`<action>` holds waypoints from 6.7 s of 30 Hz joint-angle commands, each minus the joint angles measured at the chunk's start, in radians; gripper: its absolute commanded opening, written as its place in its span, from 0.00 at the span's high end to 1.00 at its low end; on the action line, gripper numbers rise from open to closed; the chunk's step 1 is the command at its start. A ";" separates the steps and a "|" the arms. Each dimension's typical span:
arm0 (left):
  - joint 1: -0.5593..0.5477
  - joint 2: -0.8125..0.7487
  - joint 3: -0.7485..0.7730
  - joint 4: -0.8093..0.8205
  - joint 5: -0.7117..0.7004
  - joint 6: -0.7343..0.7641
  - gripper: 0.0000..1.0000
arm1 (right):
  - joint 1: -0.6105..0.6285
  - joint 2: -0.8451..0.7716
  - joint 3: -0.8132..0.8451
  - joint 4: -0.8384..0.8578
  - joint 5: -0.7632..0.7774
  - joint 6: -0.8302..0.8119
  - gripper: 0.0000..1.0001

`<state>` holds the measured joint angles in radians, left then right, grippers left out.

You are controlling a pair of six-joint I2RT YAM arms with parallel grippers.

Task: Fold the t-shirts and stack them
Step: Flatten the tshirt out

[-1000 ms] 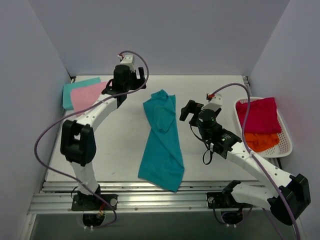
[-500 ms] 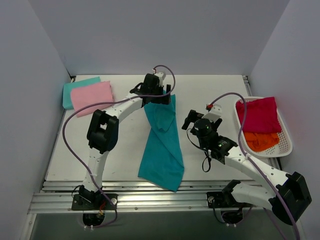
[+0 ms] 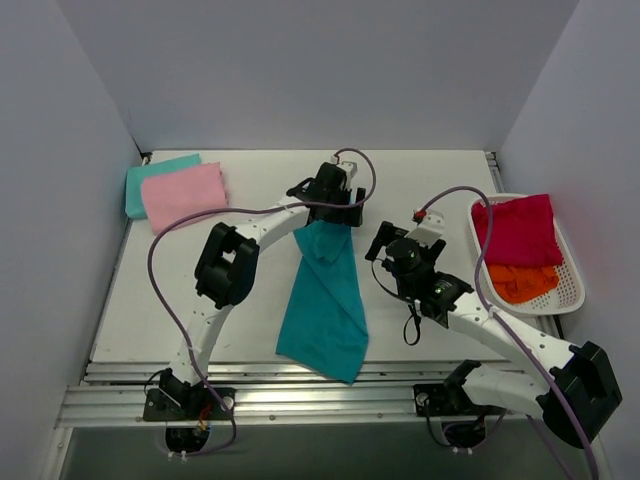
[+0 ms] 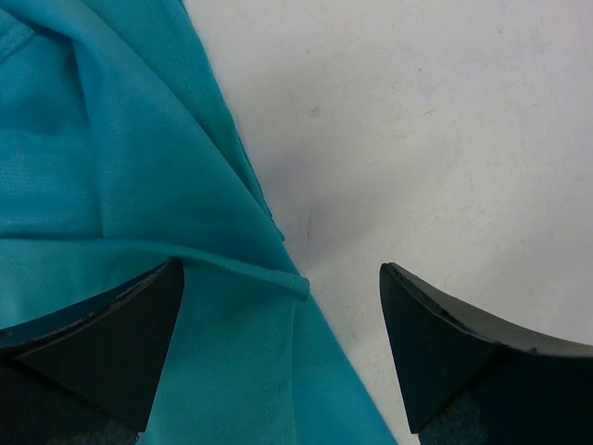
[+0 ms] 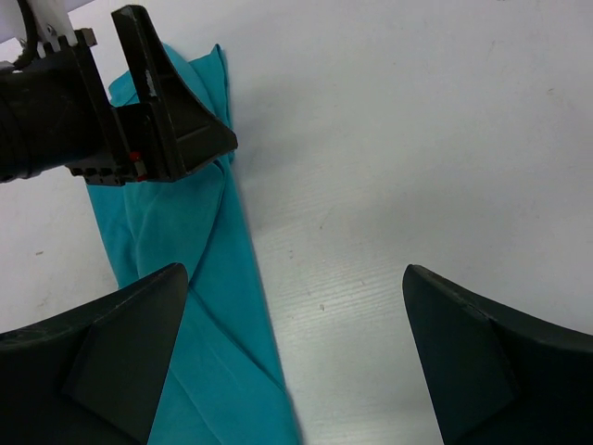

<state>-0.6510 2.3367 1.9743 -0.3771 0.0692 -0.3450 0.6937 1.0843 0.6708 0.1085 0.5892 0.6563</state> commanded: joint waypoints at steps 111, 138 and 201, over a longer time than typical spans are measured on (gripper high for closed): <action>0.453 -0.272 -0.170 0.107 -0.028 -0.064 0.98 | 0.342 0.565 0.139 0.107 0.081 0.214 1.00; 0.410 -0.708 -0.103 -0.140 -0.100 -0.038 0.98 | -0.077 0.295 0.690 -0.231 0.097 -0.221 1.00; 0.360 -1.064 -1.071 0.259 -0.190 -0.210 0.98 | 0.417 0.431 -0.025 -0.170 0.109 0.445 0.51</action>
<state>-0.2874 1.2716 0.8776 -0.1719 -0.1070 -0.5571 1.0889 1.5593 0.6670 0.0109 0.6724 1.0519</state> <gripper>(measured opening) 0.031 0.496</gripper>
